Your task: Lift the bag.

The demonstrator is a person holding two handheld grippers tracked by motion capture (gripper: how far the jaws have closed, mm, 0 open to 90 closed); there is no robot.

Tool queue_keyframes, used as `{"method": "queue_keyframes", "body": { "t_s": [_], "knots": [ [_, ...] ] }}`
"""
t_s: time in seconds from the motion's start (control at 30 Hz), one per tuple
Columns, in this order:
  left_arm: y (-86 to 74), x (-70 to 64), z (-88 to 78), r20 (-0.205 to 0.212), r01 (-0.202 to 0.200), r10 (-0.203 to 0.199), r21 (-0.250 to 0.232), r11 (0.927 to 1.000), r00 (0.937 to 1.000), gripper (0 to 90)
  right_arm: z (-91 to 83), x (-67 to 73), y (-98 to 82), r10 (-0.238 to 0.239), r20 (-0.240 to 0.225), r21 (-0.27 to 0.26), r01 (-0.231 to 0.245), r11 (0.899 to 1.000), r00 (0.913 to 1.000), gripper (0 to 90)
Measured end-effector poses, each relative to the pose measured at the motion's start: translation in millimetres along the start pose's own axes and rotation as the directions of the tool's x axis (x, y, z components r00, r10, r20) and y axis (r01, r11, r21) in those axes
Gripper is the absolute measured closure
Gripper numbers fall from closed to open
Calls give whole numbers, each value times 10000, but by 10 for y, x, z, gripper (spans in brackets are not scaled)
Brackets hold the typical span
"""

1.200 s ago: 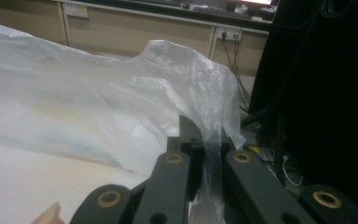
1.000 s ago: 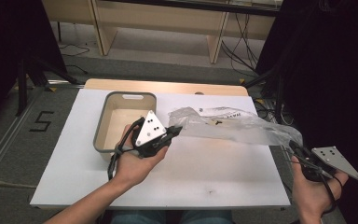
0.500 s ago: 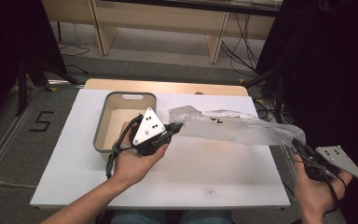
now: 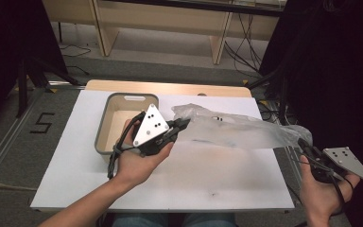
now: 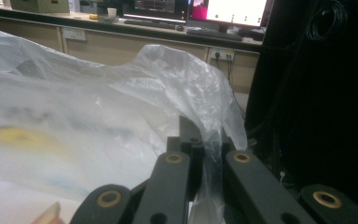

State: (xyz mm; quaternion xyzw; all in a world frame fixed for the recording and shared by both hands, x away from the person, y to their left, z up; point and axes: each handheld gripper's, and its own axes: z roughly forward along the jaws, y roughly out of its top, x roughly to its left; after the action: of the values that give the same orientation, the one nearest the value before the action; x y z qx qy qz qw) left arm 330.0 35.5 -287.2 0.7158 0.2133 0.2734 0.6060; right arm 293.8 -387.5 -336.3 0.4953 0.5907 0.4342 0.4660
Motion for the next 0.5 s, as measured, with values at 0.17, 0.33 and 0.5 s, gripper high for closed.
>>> {"method": "queue_keyframes", "body": {
  "t_s": [0.17, 0.33, 0.5],
  "knots": [
    [55, 32, 20, -54, 59, -60, -109, 9999, 10000, 893, 3, 3, 41, 17, -15, -117, -17, 9999, 10000, 900],
    [91, 95, 36, -221, 47, -50, -126, 9999, 9997, 893, 37, 8, 99, 18, -26, -210, -19, 9998, 10000, 900],
    [110, 183, 57, -479, 83, -89, -124, 9999, 9988, 893, 106, 33, 176, -108, -85, -274, 106, 9996, 9999, 900]
  ]
}}
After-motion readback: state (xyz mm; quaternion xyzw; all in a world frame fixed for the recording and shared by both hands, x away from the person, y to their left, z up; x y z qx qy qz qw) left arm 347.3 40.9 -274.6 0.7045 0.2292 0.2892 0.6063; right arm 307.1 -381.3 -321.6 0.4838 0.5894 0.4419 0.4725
